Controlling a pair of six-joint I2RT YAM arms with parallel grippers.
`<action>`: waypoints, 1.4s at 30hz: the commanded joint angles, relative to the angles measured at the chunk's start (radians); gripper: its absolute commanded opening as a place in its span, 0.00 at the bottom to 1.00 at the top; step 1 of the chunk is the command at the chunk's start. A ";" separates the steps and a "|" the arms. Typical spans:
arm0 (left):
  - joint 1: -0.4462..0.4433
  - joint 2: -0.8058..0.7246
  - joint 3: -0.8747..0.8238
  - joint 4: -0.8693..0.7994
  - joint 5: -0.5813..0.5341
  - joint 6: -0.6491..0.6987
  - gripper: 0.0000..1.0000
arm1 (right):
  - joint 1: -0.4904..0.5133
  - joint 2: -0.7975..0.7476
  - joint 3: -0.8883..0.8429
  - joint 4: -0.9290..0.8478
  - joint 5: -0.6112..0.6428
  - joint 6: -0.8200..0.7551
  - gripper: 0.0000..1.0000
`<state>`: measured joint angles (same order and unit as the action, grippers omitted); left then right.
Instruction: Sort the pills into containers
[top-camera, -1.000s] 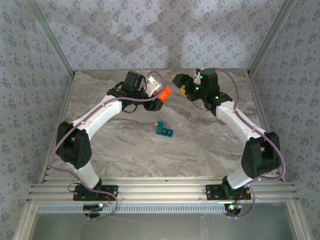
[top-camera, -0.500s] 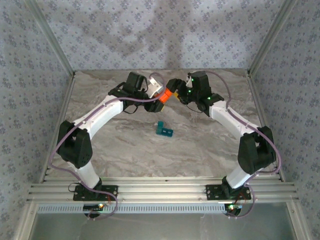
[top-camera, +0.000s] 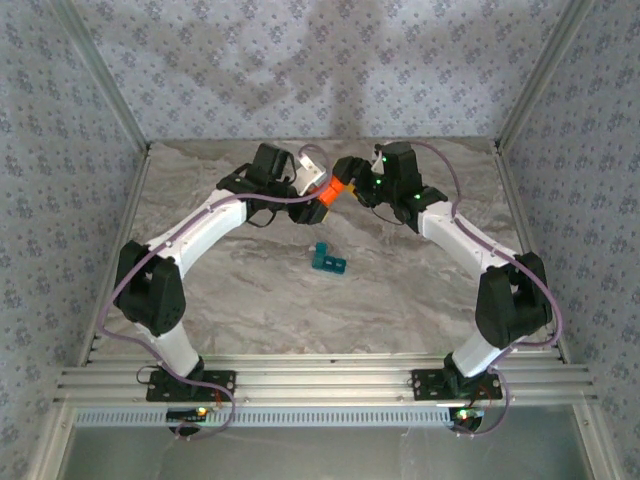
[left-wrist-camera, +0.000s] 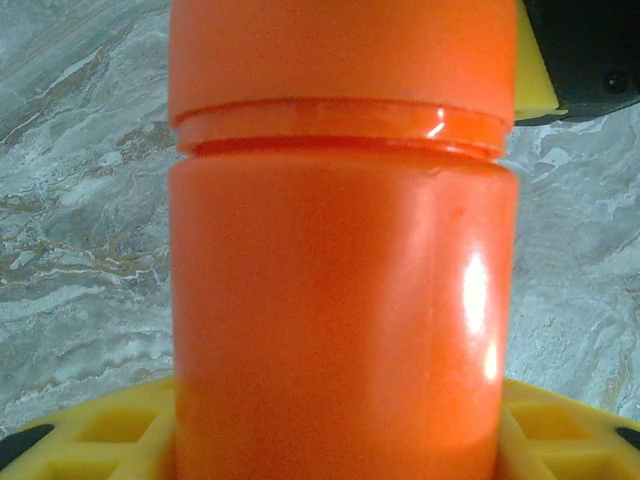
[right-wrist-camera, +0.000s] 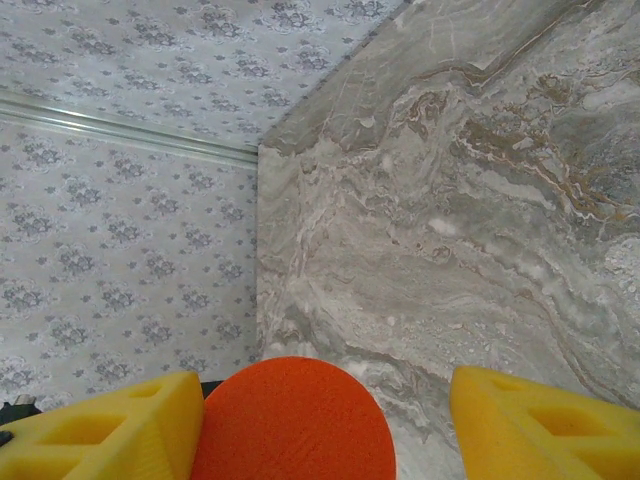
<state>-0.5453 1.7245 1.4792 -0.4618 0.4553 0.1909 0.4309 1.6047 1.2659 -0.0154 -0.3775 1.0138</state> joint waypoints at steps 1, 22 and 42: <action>-0.011 0.007 0.042 0.016 0.020 0.016 0.00 | 0.024 0.005 0.033 0.016 -0.027 0.007 0.69; -0.012 -0.002 0.041 0.021 0.016 0.000 0.00 | 0.030 -0.012 -0.002 0.063 -0.055 0.046 0.49; 0.083 -0.081 -0.002 0.126 0.175 -0.164 0.00 | -0.068 -0.022 -0.105 0.285 -0.306 -0.131 0.80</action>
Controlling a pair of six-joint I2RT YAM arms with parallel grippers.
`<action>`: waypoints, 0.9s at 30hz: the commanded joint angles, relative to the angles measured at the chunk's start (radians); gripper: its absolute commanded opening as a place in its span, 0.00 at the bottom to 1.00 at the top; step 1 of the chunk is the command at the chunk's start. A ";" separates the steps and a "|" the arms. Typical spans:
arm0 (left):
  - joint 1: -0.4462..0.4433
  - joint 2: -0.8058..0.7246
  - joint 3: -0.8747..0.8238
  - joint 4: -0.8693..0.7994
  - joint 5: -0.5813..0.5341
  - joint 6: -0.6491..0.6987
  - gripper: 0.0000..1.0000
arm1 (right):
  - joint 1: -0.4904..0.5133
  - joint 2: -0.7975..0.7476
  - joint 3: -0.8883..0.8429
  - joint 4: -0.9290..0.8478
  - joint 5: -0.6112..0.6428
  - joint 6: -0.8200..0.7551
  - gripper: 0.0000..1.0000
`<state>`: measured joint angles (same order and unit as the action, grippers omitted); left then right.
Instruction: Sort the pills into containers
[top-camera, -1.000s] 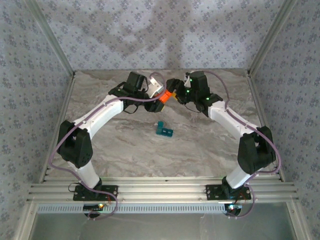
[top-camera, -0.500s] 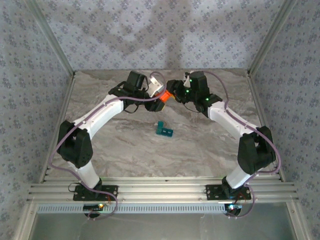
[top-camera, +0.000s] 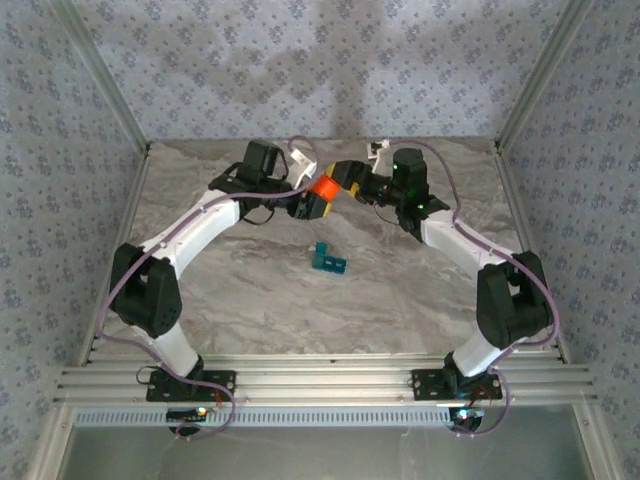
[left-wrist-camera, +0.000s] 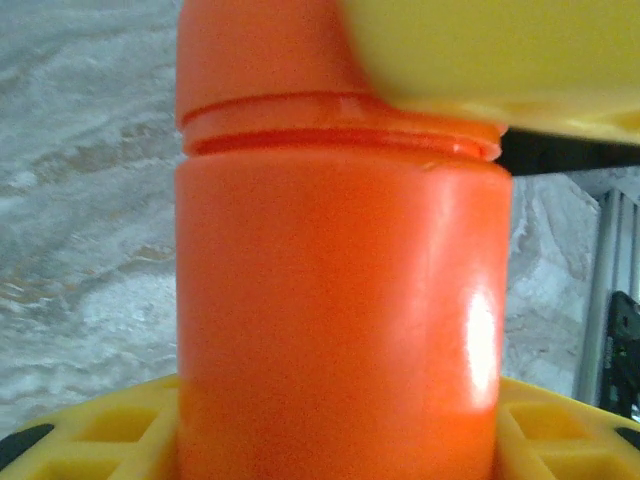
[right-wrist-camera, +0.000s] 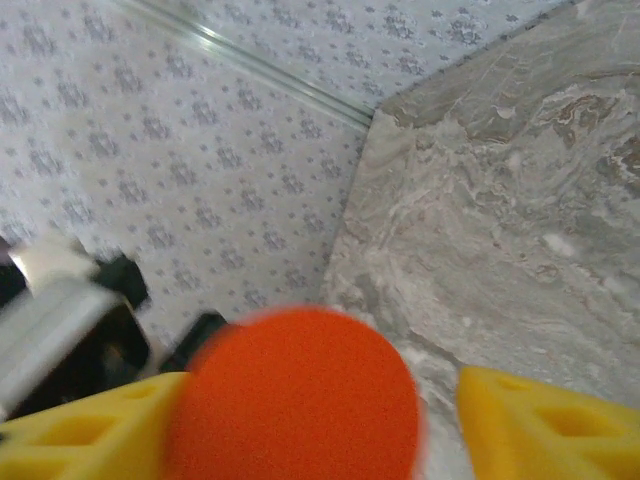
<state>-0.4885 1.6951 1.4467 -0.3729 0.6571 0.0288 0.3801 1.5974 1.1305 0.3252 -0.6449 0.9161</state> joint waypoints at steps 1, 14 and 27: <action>0.023 -0.047 0.036 0.019 -0.052 0.015 0.00 | -0.021 -0.019 0.036 -0.063 -0.039 -0.026 0.82; -0.068 -0.014 0.036 -0.086 -0.324 0.228 0.00 | -0.041 -0.074 0.050 -0.274 0.199 0.185 0.84; -0.082 0.011 0.046 -0.094 -0.324 0.237 0.00 | 0.024 0.002 0.133 -0.280 0.196 0.199 0.83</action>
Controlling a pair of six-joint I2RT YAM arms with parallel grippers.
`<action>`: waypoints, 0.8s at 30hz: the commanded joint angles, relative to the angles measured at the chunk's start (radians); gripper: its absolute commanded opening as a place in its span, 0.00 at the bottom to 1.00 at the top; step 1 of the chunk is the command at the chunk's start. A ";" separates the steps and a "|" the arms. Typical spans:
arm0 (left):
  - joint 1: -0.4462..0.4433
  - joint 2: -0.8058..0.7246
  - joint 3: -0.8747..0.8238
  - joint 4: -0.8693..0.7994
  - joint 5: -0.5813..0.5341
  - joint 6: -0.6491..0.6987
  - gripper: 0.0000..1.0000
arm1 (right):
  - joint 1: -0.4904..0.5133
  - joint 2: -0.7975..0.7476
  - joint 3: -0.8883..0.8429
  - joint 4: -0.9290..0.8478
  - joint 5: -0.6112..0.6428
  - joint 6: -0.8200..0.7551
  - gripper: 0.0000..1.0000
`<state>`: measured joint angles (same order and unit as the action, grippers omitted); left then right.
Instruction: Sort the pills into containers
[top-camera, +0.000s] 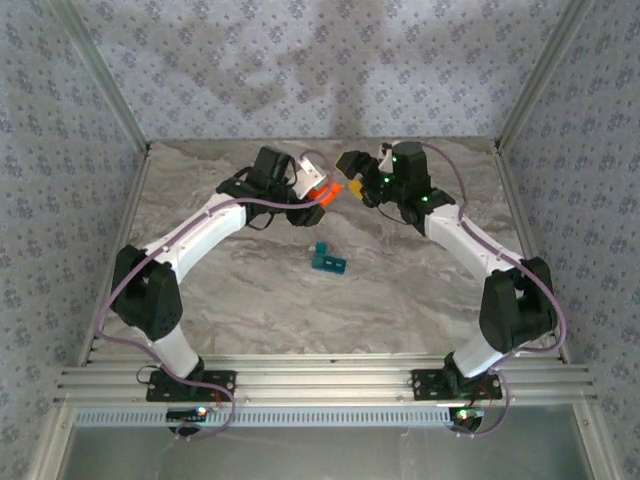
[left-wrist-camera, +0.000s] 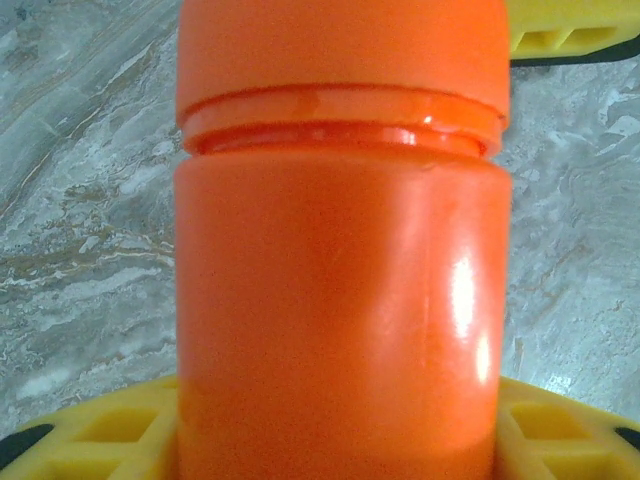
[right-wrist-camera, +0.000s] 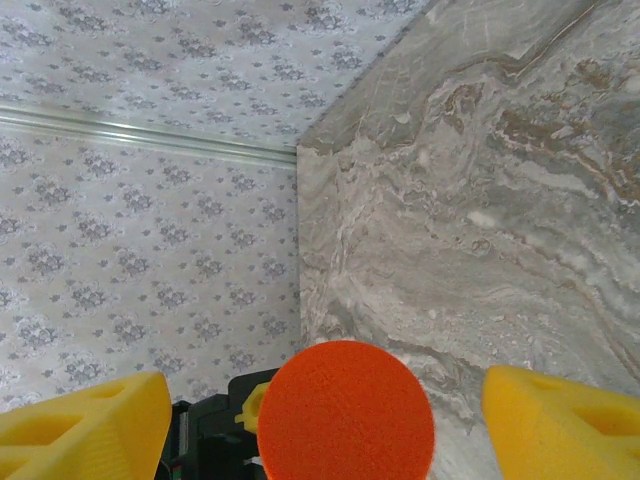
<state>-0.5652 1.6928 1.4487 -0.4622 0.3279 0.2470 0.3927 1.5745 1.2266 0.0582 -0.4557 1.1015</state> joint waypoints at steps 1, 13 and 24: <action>-0.005 0.014 0.044 -0.004 0.007 0.017 0.00 | 0.015 0.029 0.040 -0.013 0.006 0.013 0.82; -0.005 0.024 0.058 0.014 0.022 -0.007 0.00 | 0.040 0.064 0.029 0.016 -0.003 0.055 0.78; -0.004 0.024 0.069 0.013 0.027 -0.022 0.00 | 0.052 0.074 0.013 0.034 -0.027 0.058 0.50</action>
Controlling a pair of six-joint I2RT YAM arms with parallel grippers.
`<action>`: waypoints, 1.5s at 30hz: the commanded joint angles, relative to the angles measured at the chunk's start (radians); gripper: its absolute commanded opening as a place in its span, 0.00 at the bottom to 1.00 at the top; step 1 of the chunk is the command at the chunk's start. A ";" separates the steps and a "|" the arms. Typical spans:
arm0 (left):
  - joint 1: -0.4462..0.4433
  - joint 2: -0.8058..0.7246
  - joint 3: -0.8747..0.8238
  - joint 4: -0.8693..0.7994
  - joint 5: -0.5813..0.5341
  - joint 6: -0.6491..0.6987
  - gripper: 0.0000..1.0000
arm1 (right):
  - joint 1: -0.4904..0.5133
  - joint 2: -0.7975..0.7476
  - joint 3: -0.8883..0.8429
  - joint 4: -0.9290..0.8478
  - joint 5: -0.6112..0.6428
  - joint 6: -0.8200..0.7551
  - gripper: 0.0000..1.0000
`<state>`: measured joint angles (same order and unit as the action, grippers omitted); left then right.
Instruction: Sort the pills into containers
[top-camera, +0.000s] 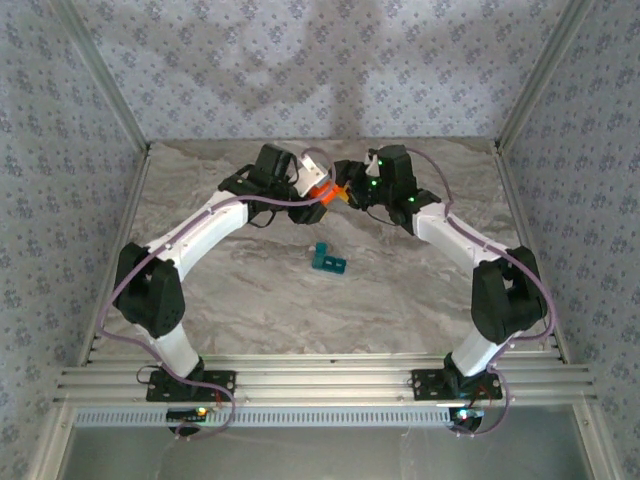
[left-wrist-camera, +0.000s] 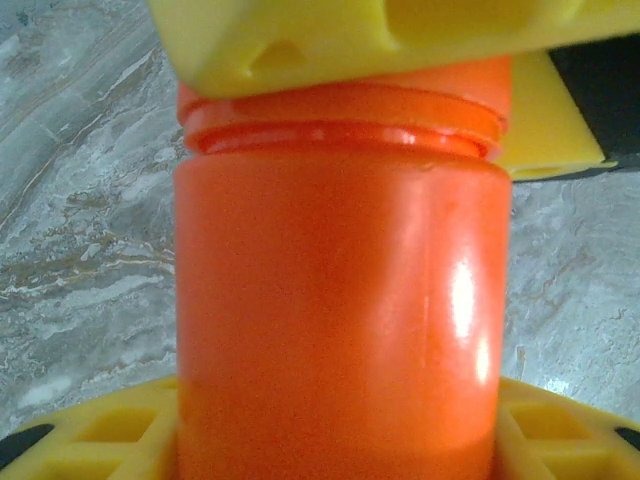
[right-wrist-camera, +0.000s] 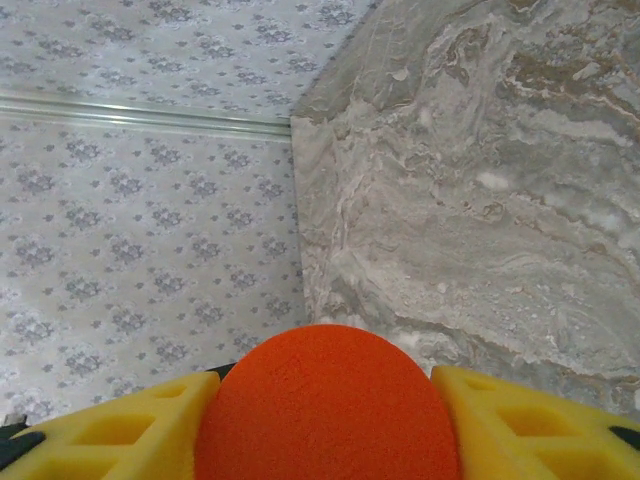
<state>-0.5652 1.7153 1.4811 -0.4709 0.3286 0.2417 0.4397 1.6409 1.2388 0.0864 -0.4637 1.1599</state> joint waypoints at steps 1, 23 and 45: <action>0.000 0.002 0.038 0.023 0.029 -0.024 0.00 | 0.003 0.006 -0.001 0.000 -0.024 -0.005 0.48; 0.078 -0.035 0.033 0.052 0.190 -0.151 0.00 | -0.140 -0.065 -0.055 0.092 -0.136 -0.131 0.82; -0.038 0.010 0.081 -0.049 -0.033 0.038 0.00 | -0.081 -0.042 -0.008 -0.078 0.013 0.001 0.81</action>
<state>-0.6022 1.7206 1.5192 -0.5064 0.2974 0.2550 0.3450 1.5784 1.1854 0.0166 -0.4664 1.1450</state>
